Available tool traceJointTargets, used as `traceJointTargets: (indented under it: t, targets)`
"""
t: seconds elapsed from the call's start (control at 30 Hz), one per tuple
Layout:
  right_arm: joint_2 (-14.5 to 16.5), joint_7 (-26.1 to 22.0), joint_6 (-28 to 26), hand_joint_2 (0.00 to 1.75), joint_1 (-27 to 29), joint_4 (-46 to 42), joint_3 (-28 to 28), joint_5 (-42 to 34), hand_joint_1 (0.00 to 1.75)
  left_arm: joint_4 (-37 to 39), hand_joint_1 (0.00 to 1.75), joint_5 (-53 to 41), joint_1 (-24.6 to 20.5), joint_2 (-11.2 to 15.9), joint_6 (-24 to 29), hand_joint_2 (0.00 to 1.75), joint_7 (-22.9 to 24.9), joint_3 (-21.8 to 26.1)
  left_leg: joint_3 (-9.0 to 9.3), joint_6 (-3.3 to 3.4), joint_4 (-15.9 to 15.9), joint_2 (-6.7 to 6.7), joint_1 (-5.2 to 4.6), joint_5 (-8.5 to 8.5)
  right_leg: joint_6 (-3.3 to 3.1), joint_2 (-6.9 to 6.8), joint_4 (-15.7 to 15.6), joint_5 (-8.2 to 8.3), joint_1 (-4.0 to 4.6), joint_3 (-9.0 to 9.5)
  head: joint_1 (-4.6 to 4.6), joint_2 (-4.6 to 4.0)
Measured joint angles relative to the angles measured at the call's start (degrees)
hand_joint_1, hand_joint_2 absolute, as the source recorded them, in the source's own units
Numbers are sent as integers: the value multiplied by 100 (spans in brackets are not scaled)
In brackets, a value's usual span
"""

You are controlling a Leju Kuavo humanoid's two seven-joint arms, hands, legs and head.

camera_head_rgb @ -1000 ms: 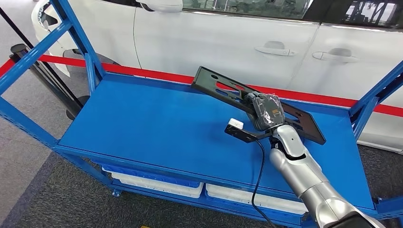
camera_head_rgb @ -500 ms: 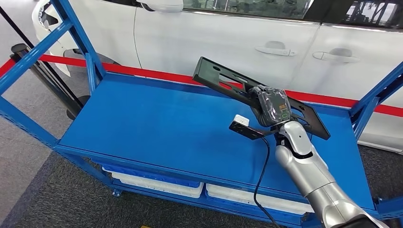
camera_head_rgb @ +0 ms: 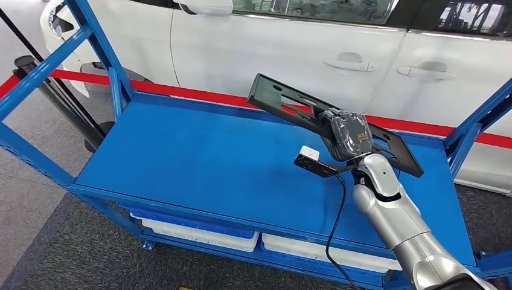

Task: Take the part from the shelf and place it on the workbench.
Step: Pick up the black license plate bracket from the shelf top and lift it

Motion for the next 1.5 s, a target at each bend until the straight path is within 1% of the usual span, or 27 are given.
traceJointTargets:
  t: [0.13,0.2,0.23,0.27,0.33,0.37,0.4,0.43,0.5,0.53,0.57,0.6,0.67,0.73,0.77,0.8,0.87,0.9,0.93,0.97,1.0,1.03,1.07,1.1,1.17,1.23,1.5]
  targets:
    - [-1,-3,13,175,9,-5,0,-3,175,0,0,-10,0,16,0,175,5,0,-16,45,19,-2,-10,-4,43,-1,-17,19,-10,4,-1,0]
    - [-9,-4,13,175,16,-30,-2,-6,175,0,0,-10,-4,19,0,175,8,0,19,100,-58,0,24,46,82,-3,-22,13,-3,14,-1,0]
    - [-19,-7,13,175,16,-47,-3,-9,175,0,0,-10,-7,19,-1,175,8,0,43,131,-111,2,42,79,96,-4,75,-57,1,-29,-1,0]
    - [-30,-8,14,175,18,-62,-5,-14,175,0,0,-9,-10,18,-2,175,8,0,65,155,-156,4,60,106,104,-4,287,-184,3,-128,0,0]
    - [-56,-10,15,175,44,-74,-8,-26,175,0,0,-7,-10,17,-8,175,7,0,72,175,-178,-4,60,117,120,-4,1020,-524,-4,-500,0,0]
    - [-64,-9,17,175,71,-76,-9,-31,175,0,0,-7,-9,17,-10,175,7,0,73,174,-175,-17,61,112,132,-5,1344,-617,-11,-680,0,0]
    - [-74,-9,18,175,101,-77,-9,-37,175,0,0,-7,-6,17,-11,175,8,0,77,170,-170,-38,63,102,145,-5,1511,-610,-25,-792,0,0]
    - [-81,-8,19,175,122,-78,-9,-43,175,0,0,-7,-4,17,-11,175,8,0,83,159,-160,-62,66,89,155,-6,1482,-505,-41,-811,0,0]
    - [-93,-8,20,175,137,-84,-13,-50,175,0,0,-5,-4,17,-12,175,7,0,104,108,-111,-117,81,29,171,20,830,-85,-84,-546,0,0]
    - [-97,-9,21,175,135,-89,-16,-52,175,0,0,-3,-7,17,-13,175,7,0,98,69,-70,-146,81,-9,173,59,485,51,-89,-385,0,0]
    - [-107,-10,24,175,135,-95,-22,-54,175,0,0,-2,-12,18,-14,175,7,0,84,27,-36,-171,80,-41,163,94,224,129,-92,-264,0,0]
    - [-116,-10,26,175,143,-101,-28,-54,175,0,0,-1,-17,19,-14,175,6,0,64,-8,-11,-193,78,-62,146,121,125,113,-86,-219,0,0]
    - [-131,-9,37,175,164,-115,-37,-56,175,0,0,0,-14,19,-15,175,4,0,45,-70,-12,-232,87,-76,77,106,118,66,-65,-213,-1,0]
    - [-133,-8,46,175,175,-144,-39,-57,175,0,0,-3,-6,15,-17,175,1,-1,23,-130,70,-195,101,-153,-2,67,98,47,-70,-180,-2,0]
    - [-134,-8,49,175,174,-162,-42,-57,175,0,0,-5,-9,14,-17,175,-2,-2,-56,-157,253,-145,102,-254,-37,47,85,38,-80,-157,-2,0]
    - [-135,-8,53,175,176,-178,-45,-59,175,0,0,-6,-12,13,-17,175,-6,-2,-204,-178,562,-84,104,-399,-65,26,79,26,-78,-136,-2,0]
    - [-138,-8,66,175,192,-188,-51,-63,175,0,0,-7,-15,13,-14,175,-14,-2,-632,-201,1356,-17,108,-686,-104,-11,80,-2,-60,-107,-2,0]
    - [-140,-7,72,175,207,-188,-52,-65,175,0,0,-6,-11,13,-13,175,-17,-2,-799,-200,1618,-8,108,-720,-115,-22,80,-14,-49,-93,-2,0]
    - [-141,-6,74,175,220,-189,-52,-66,175,0,0,-7,-6,13,-13,175,-17,-2,-869,-189,1668,-4,107,-640,-120,-28,82,-28,-40,-75,-2,0]
    - [-141,-5,73,175,230,-191,-52,-67,175,0,0,-7,0,14,-13,175,-17,-2,-824,-167,1479,-3,105,-449,-120,-29,82,-42,-32,-52,-2,0]
    - [-141,-5,71,175,234,-197,-52,-69,175,0,0,-6,2,15,-13,175,-19,-2,-686,-134,1108,-1,99,-194,-115,-28,83,-60,-26,-22,-2,0]
    - [-141,-5,68,175,235,-204,-56,-74,175,0,0,-4,4,17,-13,175,-22,-2,-528,-96,722,6,88,3,-105,-29,80,-76,-21,2,-2,0]
    - [-142,-5,66,175,233,-213,-62,-83,175,0,0,1,1,19,-13,175,-27,-2,-389,-64,391,11,68,139,-89,-31,83,-88,-12,13,-2,0]
    - [-142,-5,64,175,234,-221,-73,-92,175,0,0,8,-5,20,-14,175,-34,-2,-304,-46,182,17,54,196,-71,-34,86,-94,-2,10,-1,0]
    - [-149,-5,61,175,249,-231,-93,-106,175,0,0,26,-10,20,-16,175,-44,-2,-266,-68,53,11,44,192,-71,-40,93,-95,21,-12,-1,0]
    - [-155,-7,56,175,270,-237,-101,-107,175,0,0,41,-4,19,-21,175,-40,-2,-268,-87,36,-2,44,195,-89,-47,79,-93,21,-8,-1,0]
    - [-154,-8,50,175,275,-240,-144,-99,175,0,0,22,-7,20,-25,175,22,-2,-270,-29,39,-10,25,186,-24,-56,1,-56,6,28,0,0]
